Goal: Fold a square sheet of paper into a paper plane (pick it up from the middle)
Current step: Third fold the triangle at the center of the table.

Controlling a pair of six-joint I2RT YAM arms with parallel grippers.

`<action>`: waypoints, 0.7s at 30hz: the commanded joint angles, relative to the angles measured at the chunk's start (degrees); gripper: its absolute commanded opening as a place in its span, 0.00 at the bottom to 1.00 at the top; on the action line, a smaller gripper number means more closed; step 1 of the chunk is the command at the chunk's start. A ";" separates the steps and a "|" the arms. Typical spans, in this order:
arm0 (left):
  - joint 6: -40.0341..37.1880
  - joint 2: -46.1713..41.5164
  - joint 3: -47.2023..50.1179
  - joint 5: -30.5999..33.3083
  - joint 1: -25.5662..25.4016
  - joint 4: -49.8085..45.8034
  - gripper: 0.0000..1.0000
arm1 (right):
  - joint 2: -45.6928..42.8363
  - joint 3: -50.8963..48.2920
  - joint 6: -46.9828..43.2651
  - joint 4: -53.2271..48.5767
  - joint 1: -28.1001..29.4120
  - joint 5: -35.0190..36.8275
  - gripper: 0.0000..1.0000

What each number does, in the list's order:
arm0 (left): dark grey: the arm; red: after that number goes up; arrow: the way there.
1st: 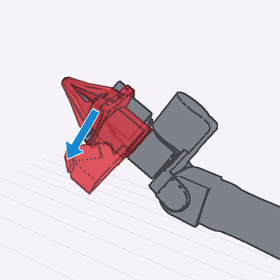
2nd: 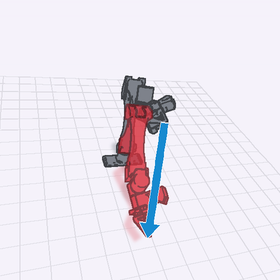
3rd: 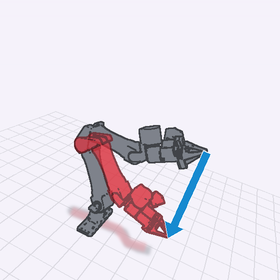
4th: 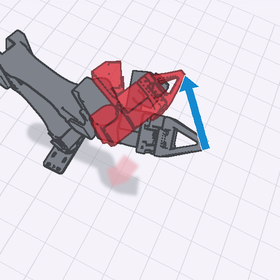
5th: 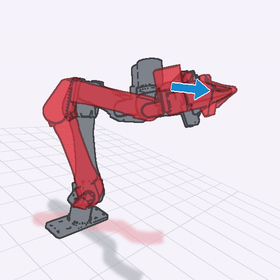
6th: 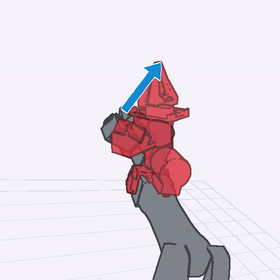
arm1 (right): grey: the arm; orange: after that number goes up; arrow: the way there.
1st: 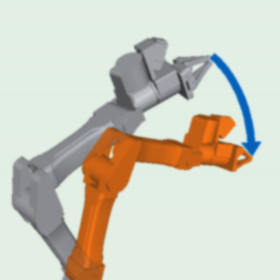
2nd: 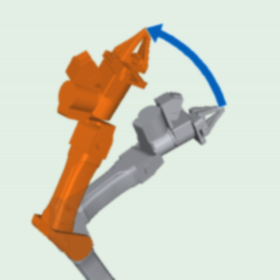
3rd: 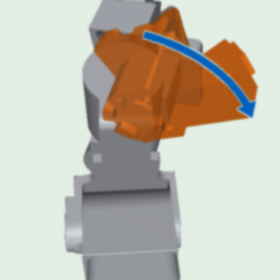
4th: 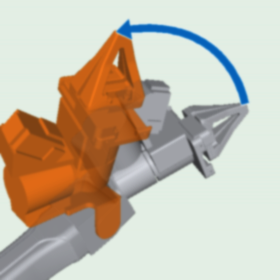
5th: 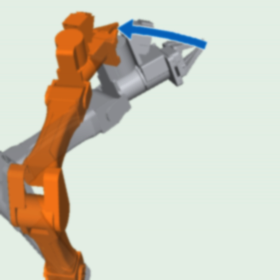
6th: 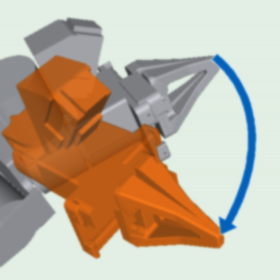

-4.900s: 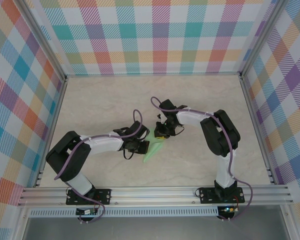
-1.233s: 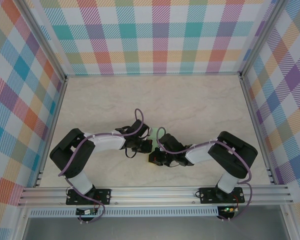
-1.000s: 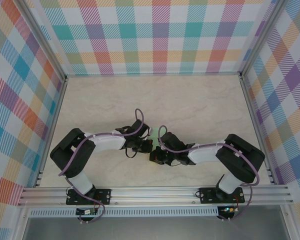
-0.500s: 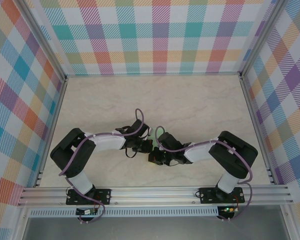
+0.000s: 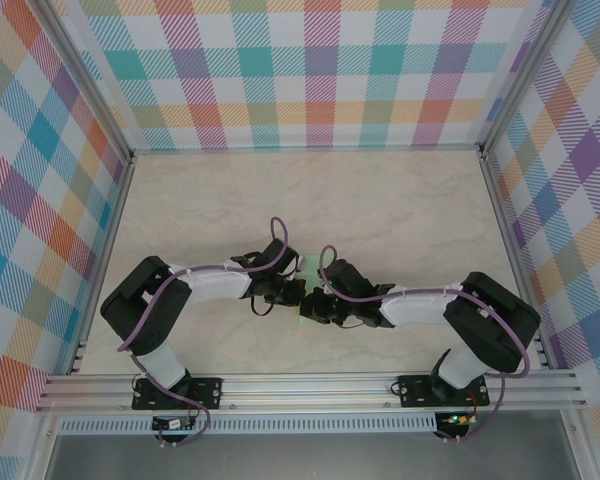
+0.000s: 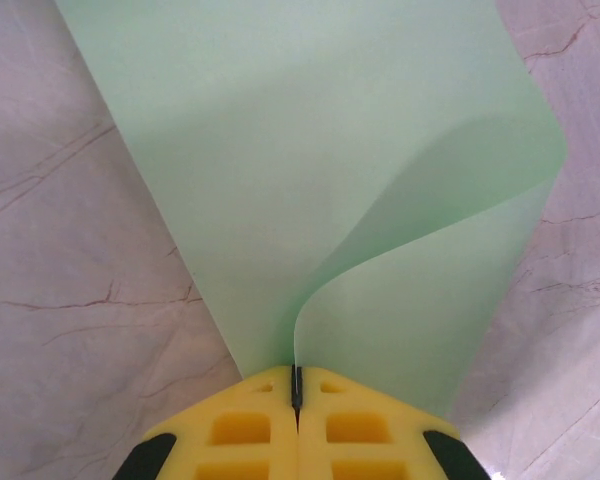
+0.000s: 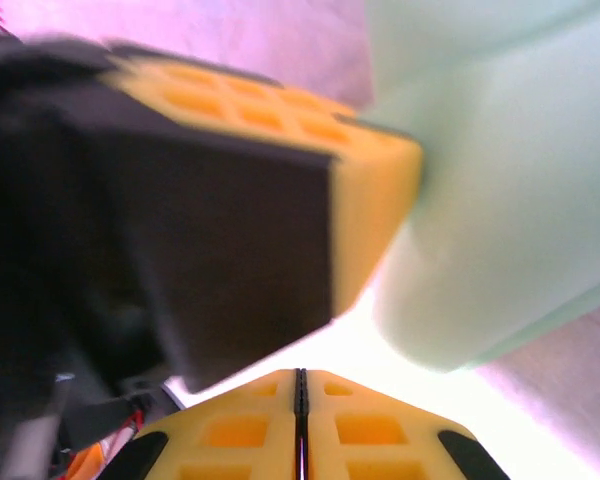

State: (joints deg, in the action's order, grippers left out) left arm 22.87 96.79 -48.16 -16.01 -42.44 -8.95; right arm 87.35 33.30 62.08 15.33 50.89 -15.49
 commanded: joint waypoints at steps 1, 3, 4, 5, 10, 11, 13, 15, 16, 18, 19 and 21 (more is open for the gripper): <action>-0.31 1.73 0.17 -0.59 0.29 -2.56 0.00 | -0.76 -1.27 -1.95 -0.87 -2.00 -0.06 0.10; -0.38 1.87 0.00 -0.77 0.30 -2.56 0.00 | 0.10 -0.35 -2.47 -0.55 -2.90 -1.41 0.10; -0.38 1.91 0.03 -0.78 0.30 -2.55 0.00 | 0.68 0.18 -2.71 -0.34 -3.24 -1.85 0.10; -0.38 1.94 0.00 -0.75 0.27 -2.56 0.00 | 1.41 0.81 -2.97 -0.14 -3.47 -2.44 0.10; -0.37 1.95 -0.09 -0.93 0.25 -2.56 0.00 | 4.27 2.50 -3.37 0.00 -4.75 -3.18 0.10; -0.37 2.06 -0.06 -1.00 0.25 -2.56 0.00 | 4.67 2.49 -3.31 0.04 -4.84 -3.22 0.10; -0.46 2.17 -0.10 -1.36 0.27 -2.50 0.00 | 5.38 1.92 -3.24 0.60 -4.82 -3.15 0.10; -0.47 2.25 -0.05 -1.38 0.25 -2.48 0.00 | 6.00 1.62 -3.60 -0.47 -4.93 -2.72 0.09; -0.49 2.25 -0.09 -1.31 0.28 -2.39 0.00 | 6.25 0.99 -3.72 -0.74 -4.92 -2.25 0.09; -0.37 2.23 -0.09 -1.18 0.26 -2.26 0.00 | 6.76 -0.60 -3.65 -0.43 -4.93 -1.06 0.09; -0.44 2.25 -0.08 -1.26 0.29 -2.14 0.00 | 7.39 -1.23 -3.72 -0.54 -4.87 -0.63 0.09; -0.39 2.35 -0.16 -1.30 0.25 -2.12 0.00 | 8.62 -1.80 -3.82 -0.50 -4.87 -0.16 0.09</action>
State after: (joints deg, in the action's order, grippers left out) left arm 22.87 96.84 -48.18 -16.25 -42.44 -8.91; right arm 94.08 33.28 59.51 15.66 46.41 -16.91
